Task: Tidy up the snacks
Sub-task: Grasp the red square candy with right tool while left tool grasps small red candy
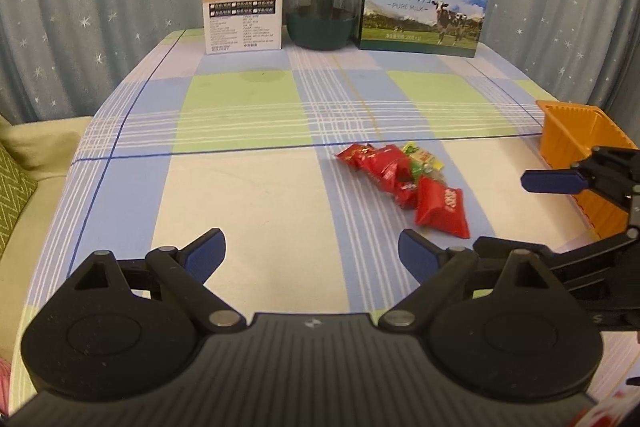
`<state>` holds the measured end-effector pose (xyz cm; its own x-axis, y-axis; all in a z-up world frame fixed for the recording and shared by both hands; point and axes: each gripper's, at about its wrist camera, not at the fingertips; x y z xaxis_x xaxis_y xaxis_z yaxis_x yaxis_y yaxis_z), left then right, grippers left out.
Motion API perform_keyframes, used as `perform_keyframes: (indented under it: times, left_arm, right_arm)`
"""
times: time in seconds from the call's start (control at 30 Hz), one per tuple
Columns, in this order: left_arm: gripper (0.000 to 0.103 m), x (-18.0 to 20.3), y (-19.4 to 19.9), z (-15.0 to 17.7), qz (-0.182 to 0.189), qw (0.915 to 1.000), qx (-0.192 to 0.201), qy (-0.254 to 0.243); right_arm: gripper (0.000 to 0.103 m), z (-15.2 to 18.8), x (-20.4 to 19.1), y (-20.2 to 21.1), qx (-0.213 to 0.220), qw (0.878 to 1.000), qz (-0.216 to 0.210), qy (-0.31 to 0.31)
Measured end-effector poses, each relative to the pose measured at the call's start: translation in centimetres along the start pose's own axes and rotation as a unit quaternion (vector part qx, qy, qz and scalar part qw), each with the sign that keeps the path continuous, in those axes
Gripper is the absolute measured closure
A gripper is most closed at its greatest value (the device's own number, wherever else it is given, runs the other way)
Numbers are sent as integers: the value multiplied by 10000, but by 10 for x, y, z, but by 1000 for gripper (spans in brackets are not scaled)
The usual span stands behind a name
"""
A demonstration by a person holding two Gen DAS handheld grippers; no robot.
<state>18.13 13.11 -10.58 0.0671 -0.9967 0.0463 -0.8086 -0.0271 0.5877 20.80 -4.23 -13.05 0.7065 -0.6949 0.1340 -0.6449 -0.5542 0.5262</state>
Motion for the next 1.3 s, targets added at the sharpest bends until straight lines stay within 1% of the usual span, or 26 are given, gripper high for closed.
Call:
perform_keyframes:
  times: [0.17, 0.27, 0.4, 0.53, 0.67, 0.8, 0.87, 0.93, 1.03, 1.1, 1.2, 1.27, 1.3]
  left_arm:
    - [11, -5, -9, -1, 11, 9999, 40, 97]
    - [11, -7, -15, -2, 22, 9998, 23, 186]
    - [11, -9, -20, -3, -4, 9999, 22, 146]
    - [11, -14, -22, -2, 19, 9996, -43, 290]
    - [11, -10, -23, -1, 44, 9997, -86, 210]
    - [11, -9, -25, 0, 103, 9996, -125, 225]
    - [11, -7, -26, 1, 129, 9996, -149, 208]
    - [11, -5, -27, 2, 184, 9995, -172, 198]
    - [11, 1, -29, 2, 318, 9992, -177, 175]
    - [11, 7, -31, 1, 444, 9988, -143, 143]
    - [14, 19, -35, 0, 564, 9984, -65, -67]
    - [20, 27, -41, -1, 687, 9974, -30, -217]
    - [26, 30, -45, -2, 749, 9969, -34, -237]
  right_arm:
    - [32, 2, -3, -19, -17, 9994, -9, 353]
    - [44, 2, -6, -30, -43, 9986, -6, 521]
    - [46, 2, -11, -38, -33, 9977, -10, 672]
    - [49, 2, -19, -45, 28, 9956, -21, 939]
    - [56, 5, -23, -54, 0, 9934, 22, 1143]
    - [70, 4, -17, -55, -46, 9947, 101, 1018]
    - [73, 2, -13, -53, -81, 9963, 121, 852]
    - [73, -1, -6, -49, -140, 9983, 176, 539]
    - [74, -6, 14, -38, -222, 9990, 259, -296]
    - [74, -7, 30, -30, -310, 9944, 311, -963]
    - [74, -3, 53, -19, -387, 9824, 431, -1775]
    - [74, 2, 63, -11, -435, 9753, 510, -2107]
    - [74, 4, 67, -7, -450, 9727, 549, -2210]
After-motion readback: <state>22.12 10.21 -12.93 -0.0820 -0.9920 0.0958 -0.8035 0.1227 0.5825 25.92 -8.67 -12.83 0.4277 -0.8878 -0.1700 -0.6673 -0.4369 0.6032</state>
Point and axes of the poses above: each gripper's, at about its wrist camera, not at the fingertips, and y roughly against the way its jaws point, x to its right, z to its underside, and after that the axes turned 8 degrees about x, right-handed
